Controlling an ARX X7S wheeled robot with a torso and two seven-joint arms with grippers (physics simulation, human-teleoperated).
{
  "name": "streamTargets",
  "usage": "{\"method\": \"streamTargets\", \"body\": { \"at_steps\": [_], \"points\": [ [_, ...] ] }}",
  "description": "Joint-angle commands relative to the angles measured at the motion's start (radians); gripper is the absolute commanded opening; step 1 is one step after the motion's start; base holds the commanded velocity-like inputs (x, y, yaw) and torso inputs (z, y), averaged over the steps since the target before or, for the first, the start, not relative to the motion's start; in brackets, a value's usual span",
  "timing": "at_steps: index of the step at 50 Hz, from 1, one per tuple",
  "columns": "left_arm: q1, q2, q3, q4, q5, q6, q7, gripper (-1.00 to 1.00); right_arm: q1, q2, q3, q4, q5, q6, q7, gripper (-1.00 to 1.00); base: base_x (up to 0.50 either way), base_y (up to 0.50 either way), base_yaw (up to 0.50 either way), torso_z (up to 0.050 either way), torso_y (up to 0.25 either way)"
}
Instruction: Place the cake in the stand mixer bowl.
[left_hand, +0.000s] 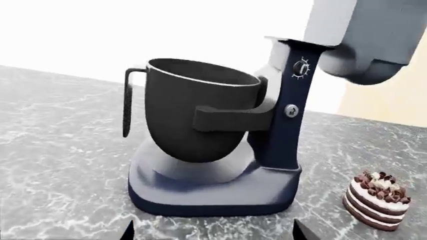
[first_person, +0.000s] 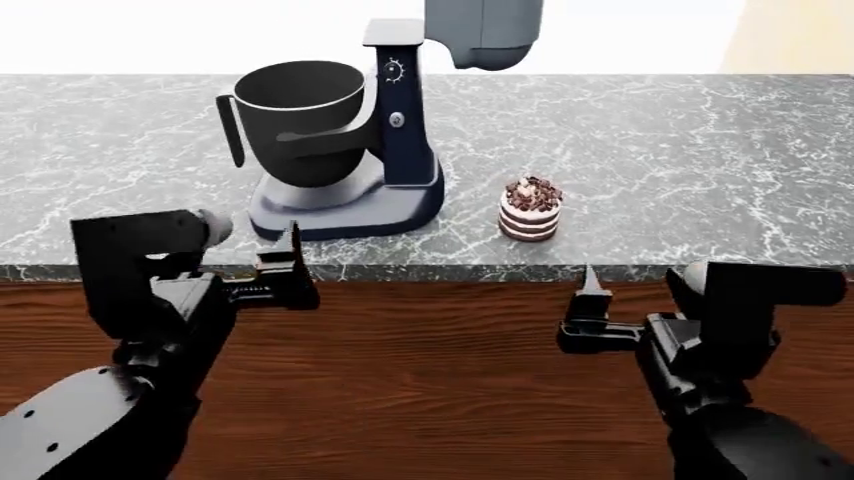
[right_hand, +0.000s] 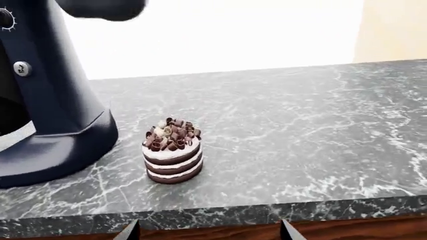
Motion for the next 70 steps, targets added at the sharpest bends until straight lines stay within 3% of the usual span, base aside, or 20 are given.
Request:
{"method": "streamTargets", "body": {
  "at_steps": [1, 2, 4, 11, 18, 24, 61, 70],
  "points": [
    [-0.598, -0.386, 0.221, 0.038, -1.285, -0.223, -0.826, 1.00, 0.435, 0.356, 0.037, -0.111, 1.162, 0.388, 0.642, 1.00, 0.00, 0.00, 0.00, 0.050, 0.000],
    [-0.645, -0.400, 0.239, 0.017, -1.345, -0.218, -0.834, 1.00, 0.460, 0.385, 0.012, -0.083, 1.291, 0.366, 0.644, 1.00, 0.00, 0.00, 0.00, 0.050, 0.000],
    [-0.702, -0.426, 0.263, -0.027, -1.364, -0.241, -0.825, 1.00, 0.511, 0.428, -0.034, -0.051, 1.340, 0.355, 0.656, 1.00, 0.00, 0.00, 0.00, 0.050, 0.000],
    [-0.870, -0.488, 0.362, -0.151, -1.406, -0.309, -0.828, 1.00, 0.679, 0.491, -0.148, 0.054, 1.347, 0.416, 0.636, 1.00, 0.00, 0.00, 0.00, 0.050, 0.000],
    [-0.962, -0.507, 0.429, -0.187, -1.436, -0.319, -0.850, 1.00, 0.725, 0.522, -0.145, 0.085, 1.326, 0.432, 0.604, 1.00, 0.00, 0.00, 0.00, 0.050, 0.000],
    [-0.922, -0.519, 0.365, -0.180, -1.409, -0.295, -0.819, 1.00, 0.716, 0.528, -0.123, 0.090, 1.300, 0.432, 0.576, 1.00, 0.00, 0.00, 0.00, 0.050, 0.000],
    [-0.925, -0.580, 0.367, -0.173, -1.370, -0.306, -0.777, 1.00, 0.664, 0.560, -0.129, 0.081, 1.229, 0.392, 0.508, 1.00, 0.45, -0.04, 0.00, 0.001, 0.000],
    [-0.929, -0.596, 0.364, -0.167, -1.374, -0.299, -0.768, 1.00, 0.647, 0.559, -0.131, 0.066, 1.189, 0.385, 0.507, 1.00, 0.00, 0.00, 0.00, 0.000, 0.001]
  ]
}}
